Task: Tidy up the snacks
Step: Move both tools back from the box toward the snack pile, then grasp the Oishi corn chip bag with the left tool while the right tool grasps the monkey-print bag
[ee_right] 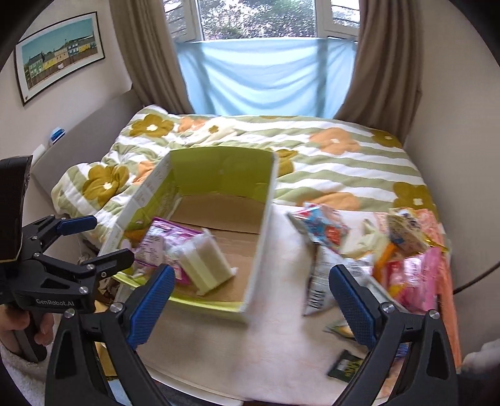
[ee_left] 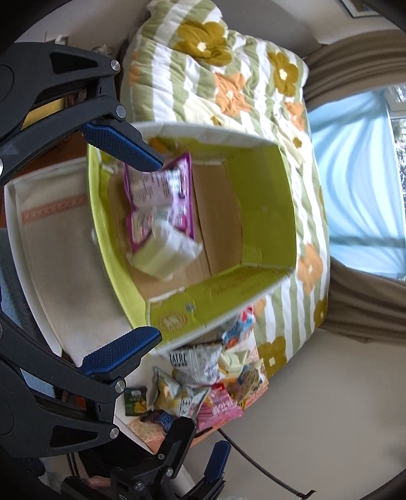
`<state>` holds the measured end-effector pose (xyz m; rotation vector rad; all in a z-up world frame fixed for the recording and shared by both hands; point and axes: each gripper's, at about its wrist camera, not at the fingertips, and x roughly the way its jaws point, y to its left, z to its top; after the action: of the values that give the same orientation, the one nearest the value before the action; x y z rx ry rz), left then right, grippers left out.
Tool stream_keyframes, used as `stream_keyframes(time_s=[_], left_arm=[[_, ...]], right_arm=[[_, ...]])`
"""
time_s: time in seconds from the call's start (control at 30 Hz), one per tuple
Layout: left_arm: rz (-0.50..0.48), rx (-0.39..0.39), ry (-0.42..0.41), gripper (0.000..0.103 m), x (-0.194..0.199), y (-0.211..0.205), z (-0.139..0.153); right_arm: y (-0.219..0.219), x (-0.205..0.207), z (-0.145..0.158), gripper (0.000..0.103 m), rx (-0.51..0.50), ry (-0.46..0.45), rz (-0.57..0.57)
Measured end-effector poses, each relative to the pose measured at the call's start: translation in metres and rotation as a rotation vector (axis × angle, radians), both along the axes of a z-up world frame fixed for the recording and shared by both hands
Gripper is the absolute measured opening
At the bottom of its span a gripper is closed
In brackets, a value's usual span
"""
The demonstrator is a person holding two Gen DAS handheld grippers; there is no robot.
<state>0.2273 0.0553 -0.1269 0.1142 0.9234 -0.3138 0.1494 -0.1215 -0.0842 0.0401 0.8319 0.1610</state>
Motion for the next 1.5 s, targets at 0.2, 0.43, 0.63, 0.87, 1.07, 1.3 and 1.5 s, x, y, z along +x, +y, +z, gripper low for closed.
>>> stream_keyframes(time_s=[0.2,0.43,0.63,0.87,1.07,1.3,1.5], left_arm=[[0.005,-0.016,0.001,0.099,-0.023,-0.074,-0.002],[-0.028,-0.01,0.019,0.099,-0.042,-0.168,-0.02],[-0.09,-0.011,0.071,0.099,-0.041,-0.23,-0.048],[-0.177,0.03,0.139,0.099,-0.015,-0.271,-0.098],[-0.229,0.044,0.189,0.099,0.003,-0.284,-0.137],[-0.278,0.028,0.214,0.089,0.01,-0.296,-0.158],[-0.318,0.024,0.237,0.065,0.009,-0.301,-0.165]], right_arm=[[-0.079,-0.027,-0.002,0.098,-0.017,-0.002,-0.036],[-0.171,-0.053,-0.018,0.1,-0.014,-0.02,-0.059],[-0.231,-0.055,-0.053,0.1,-0.03,0.077,-0.061],[-0.266,-0.043,-0.111,0.1,0.14,0.188,-0.027],[-0.266,-0.029,-0.153,0.1,0.217,0.252,0.01],[-0.26,-0.024,-0.173,0.1,0.236,0.258,0.06],[-0.254,-0.024,-0.175,0.1,0.202,0.248,0.077]])
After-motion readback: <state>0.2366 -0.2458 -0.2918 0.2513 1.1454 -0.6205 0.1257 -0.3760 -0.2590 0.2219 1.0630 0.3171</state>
